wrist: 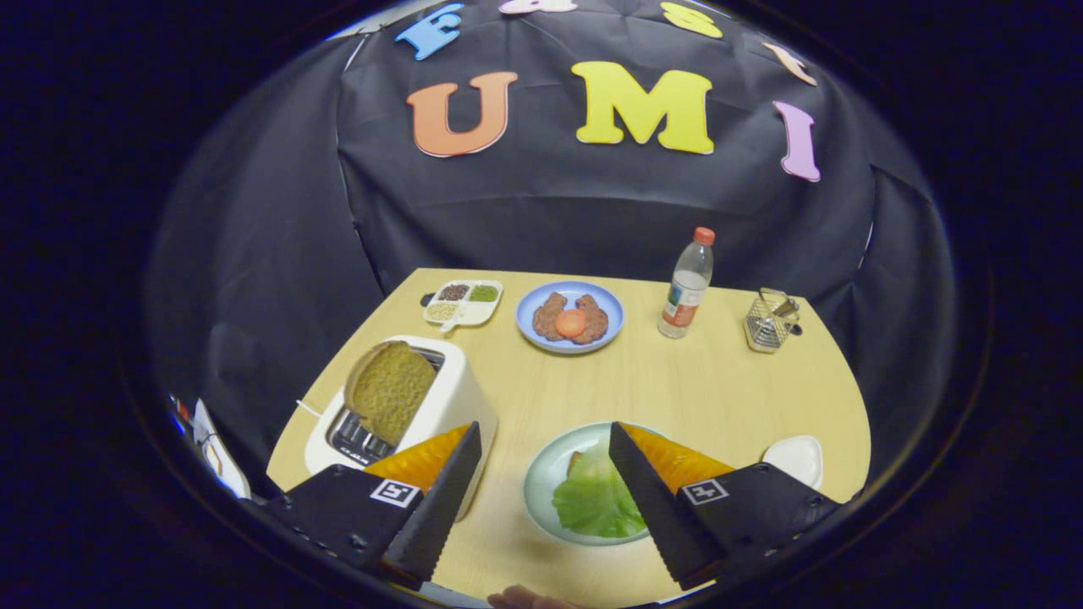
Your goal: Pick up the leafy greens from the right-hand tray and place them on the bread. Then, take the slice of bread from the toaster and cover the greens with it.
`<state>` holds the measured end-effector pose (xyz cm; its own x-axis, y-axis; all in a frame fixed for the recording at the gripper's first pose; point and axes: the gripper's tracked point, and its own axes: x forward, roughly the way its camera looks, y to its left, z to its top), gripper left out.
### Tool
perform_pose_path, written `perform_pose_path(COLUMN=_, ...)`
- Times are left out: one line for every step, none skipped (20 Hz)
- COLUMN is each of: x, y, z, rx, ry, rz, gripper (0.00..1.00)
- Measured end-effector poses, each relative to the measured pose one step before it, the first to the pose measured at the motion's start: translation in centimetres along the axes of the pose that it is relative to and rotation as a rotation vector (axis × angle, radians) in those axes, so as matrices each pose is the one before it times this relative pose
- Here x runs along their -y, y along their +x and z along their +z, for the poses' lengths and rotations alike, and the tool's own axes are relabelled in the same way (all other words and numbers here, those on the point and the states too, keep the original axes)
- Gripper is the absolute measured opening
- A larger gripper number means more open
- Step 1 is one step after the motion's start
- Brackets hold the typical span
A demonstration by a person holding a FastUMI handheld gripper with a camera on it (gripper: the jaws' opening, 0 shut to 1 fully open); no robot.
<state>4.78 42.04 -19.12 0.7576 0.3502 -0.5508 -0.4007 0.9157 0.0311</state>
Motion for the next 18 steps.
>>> perform_pose_path(x=-1.278, y=-0.207, z=0.25, rx=0.00624, ry=-0.01089, rz=0.00651, gripper=0.96)
perform_pose_path(x=-1.037, y=-0.182, z=0.365, rx=0.00694, ry=-0.0051, rz=0.00248, gripper=0.96)
perform_pose_path(x=-1.121, y=-0.064, z=0.305, rx=0.00084, ry=-0.00457, rz=0.0067, gripper=0.96)
perform_pose_path(x=-0.866, y=-0.066, z=0.283, rx=0.00033, ry=-0.00334, rz=0.00165, gripper=0.96)
perform_pose_path(x=-0.854, y=0.022, z=0.298, rx=0.00198, ry=-0.00303, rz=0.00122, gripper=0.96)
perform_pose_path(x=-1.069, y=0.059, z=0.328, rx=0.00504, ry=-0.00522, rz=0.00162, gripper=0.96)
perform_pose_path(x=-0.894, y=0.009, z=0.179, rx=0.00214, ry=-0.0066, rz=0.00407, gripper=0.96)
perform_pose_path(x=-0.972, y=0.147, z=0.205, rx=0.00096, ry=-0.00872, rz=0.00942, gripper=0.96)
perform_pose_path(x=-0.882, y=0.376, z=0.007, rx=-0.00044, ry=-0.01257, rz=0.00835, gripper=0.96)
perform_pose_path(x=-0.744, y=0.244, z=0.075, rx=-0.00013, ry=-0.0118, rz=0.00565, gripper=0.96)
perform_pose_path(x=-0.86, y=0.414, z=0.026, rx=0.00061, ry=-0.01257, rz=0.00119, gripper=0.96)
perform_pose_path(x=-0.521, y=0.472, z=0.006, rx=-0.00091, ry=-0.00911, rz=-0.00315, gripper=0.96)
perform_pose_path(x=-0.259, y=0.601, z=-0.014, rx=-0.0047, ry=-0.0085, rz=-0.01377, gripper=0.96)
perform_pose_path(x=-0.038, y=0.658, z=-0.119, rx=-0.01036, ry=-0.00694, rz=-0.0246, gripper=0.97)
perform_pose_path(x=0.233, y=0.57, z=-0.163, rx=-0.0163, ry=-0.00241, rz=-0.03051, gripper=0.97)
perform_pose_path(x=-0.104, y=0.76, z=-0.145, rx=-0.01708, ry=0.00234, rz=-0.02206, gripper=0.95)
perform_pose_path(x=-0.056, y=0.55, z=0.028, rx=-0.01269, ry=-0.0004, rz=-0.01866, gripper=0.94)
perform_pose_path(x=-0.021, y=0.427, z=0.152, rx=-0.00739, ry=-0.00314, rz=-0.01617, gripper=0.93)
